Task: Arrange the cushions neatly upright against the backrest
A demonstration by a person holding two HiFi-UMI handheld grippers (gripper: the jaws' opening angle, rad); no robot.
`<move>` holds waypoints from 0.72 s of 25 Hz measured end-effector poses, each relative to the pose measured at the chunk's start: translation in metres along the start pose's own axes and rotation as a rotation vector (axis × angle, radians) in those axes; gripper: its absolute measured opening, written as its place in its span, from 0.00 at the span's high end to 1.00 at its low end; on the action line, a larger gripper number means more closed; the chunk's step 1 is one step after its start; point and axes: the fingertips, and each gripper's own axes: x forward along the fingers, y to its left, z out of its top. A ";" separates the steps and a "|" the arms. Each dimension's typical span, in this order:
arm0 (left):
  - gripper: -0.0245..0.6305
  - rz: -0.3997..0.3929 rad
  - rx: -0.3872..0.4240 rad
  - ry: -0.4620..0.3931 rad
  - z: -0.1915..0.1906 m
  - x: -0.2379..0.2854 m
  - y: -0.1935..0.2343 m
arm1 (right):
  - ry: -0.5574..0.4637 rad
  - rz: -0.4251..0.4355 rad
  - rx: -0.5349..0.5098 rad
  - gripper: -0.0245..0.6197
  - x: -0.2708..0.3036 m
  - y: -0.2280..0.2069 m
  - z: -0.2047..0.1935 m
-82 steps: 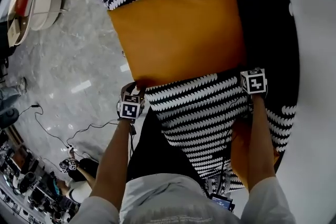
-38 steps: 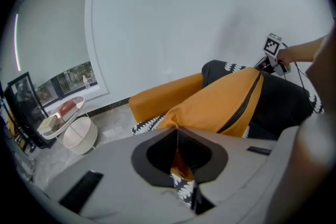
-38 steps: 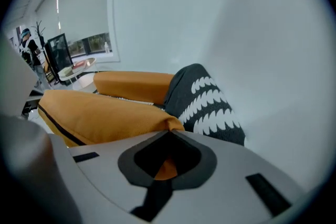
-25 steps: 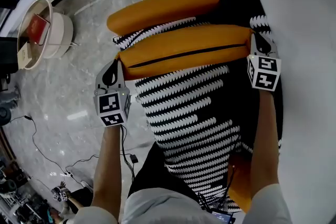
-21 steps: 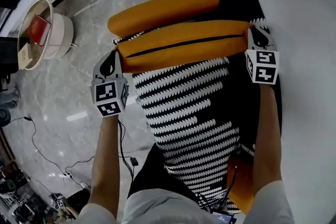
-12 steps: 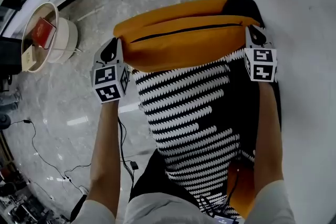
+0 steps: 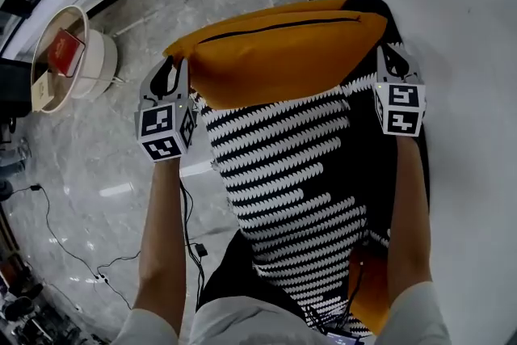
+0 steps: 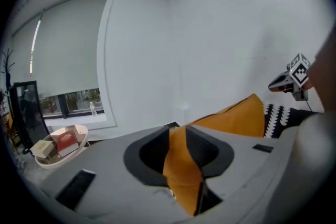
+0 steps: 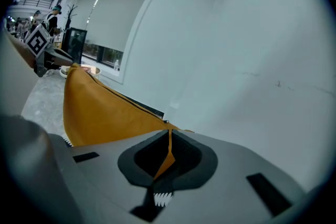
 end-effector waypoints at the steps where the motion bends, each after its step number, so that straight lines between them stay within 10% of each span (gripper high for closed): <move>1: 0.78 -0.002 0.007 -0.001 0.000 -0.002 -0.002 | 0.000 0.002 -0.002 0.94 -0.002 0.001 0.000; 18: 0.78 -0.143 0.093 0.040 -0.002 -0.051 -0.037 | 0.064 0.012 0.079 0.94 -0.112 0.026 -0.031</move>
